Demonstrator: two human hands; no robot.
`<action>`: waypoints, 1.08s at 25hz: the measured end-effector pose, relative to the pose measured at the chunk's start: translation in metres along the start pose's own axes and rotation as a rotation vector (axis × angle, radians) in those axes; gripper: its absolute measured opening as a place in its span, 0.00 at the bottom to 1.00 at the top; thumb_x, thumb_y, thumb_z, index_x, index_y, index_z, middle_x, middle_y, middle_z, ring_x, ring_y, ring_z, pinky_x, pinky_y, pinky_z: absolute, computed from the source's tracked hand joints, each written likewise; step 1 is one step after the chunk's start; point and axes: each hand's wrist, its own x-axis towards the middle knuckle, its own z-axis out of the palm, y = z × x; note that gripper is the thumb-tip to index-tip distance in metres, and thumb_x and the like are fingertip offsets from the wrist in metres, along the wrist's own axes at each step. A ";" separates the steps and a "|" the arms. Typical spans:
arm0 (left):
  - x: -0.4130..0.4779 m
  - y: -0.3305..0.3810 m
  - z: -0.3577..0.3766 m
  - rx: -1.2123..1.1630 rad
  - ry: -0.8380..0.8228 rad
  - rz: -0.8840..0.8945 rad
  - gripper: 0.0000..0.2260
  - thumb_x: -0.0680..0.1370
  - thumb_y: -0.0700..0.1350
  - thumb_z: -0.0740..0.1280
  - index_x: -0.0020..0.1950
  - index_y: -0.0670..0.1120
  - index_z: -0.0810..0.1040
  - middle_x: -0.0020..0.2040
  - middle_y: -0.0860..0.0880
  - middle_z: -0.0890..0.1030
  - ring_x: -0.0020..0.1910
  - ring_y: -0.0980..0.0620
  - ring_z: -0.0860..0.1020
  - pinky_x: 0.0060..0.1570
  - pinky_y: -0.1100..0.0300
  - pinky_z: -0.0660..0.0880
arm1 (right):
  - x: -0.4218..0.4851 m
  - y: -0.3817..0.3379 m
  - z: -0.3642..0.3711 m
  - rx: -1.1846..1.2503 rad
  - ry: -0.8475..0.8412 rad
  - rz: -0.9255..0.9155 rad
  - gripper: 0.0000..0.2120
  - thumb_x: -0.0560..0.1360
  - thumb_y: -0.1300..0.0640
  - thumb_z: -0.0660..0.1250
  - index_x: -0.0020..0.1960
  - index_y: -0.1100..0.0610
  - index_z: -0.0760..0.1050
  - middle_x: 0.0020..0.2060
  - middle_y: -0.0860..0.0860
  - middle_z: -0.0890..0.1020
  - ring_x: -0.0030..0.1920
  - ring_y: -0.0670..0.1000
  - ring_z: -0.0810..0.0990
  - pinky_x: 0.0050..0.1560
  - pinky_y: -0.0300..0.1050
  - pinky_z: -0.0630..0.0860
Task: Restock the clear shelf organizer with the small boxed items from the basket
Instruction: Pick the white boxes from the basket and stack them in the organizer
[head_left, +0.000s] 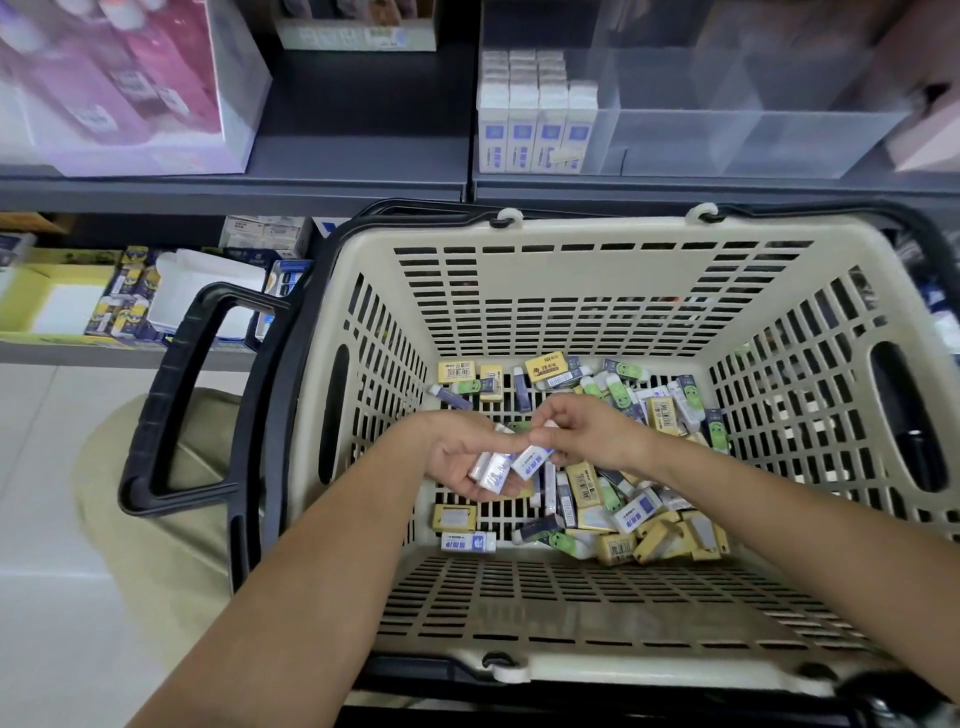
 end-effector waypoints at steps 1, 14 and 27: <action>0.000 0.000 -0.001 -0.051 -0.001 0.036 0.14 0.72 0.54 0.68 0.50 0.45 0.77 0.42 0.48 0.84 0.40 0.54 0.83 0.34 0.62 0.78 | 0.001 -0.001 -0.001 0.068 0.020 0.004 0.06 0.73 0.60 0.68 0.45 0.53 0.72 0.39 0.51 0.78 0.35 0.47 0.77 0.47 0.49 0.78; 0.001 0.008 -0.002 -0.370 0.340 0.358 0.07 0.75 0.40 0.69 0.50 0.49 0.75 0.45 0.47 0.80 0.47 0.47 0.78 0.55 0.47 0.75 | 0.015 0.030 0.090 -0.834 -0.153 -0.037 0.12 0.75 0.52 0.65 0.55 0.54 0.79 0.53 0.50 0.79 0.54 0.53 0.78 0.48 0.45 0.75; 0.006 0.010 -0.007 -0.294 0.101 0.283 0.07 0.75 0.41 0.69 0.52 0.46 0.77 0.48 0.45 0.83 0.49 0.47 0.82 0.50 0.45 0.78 | -0.025 -0.013 -0.018 -0.062 0.018 0.031 0.09 0.72 0.63 0.69 0.48 0.52 0.73 0.43 0.50 0.80 0.37 0.43 0.82 0.37 0.35 0.78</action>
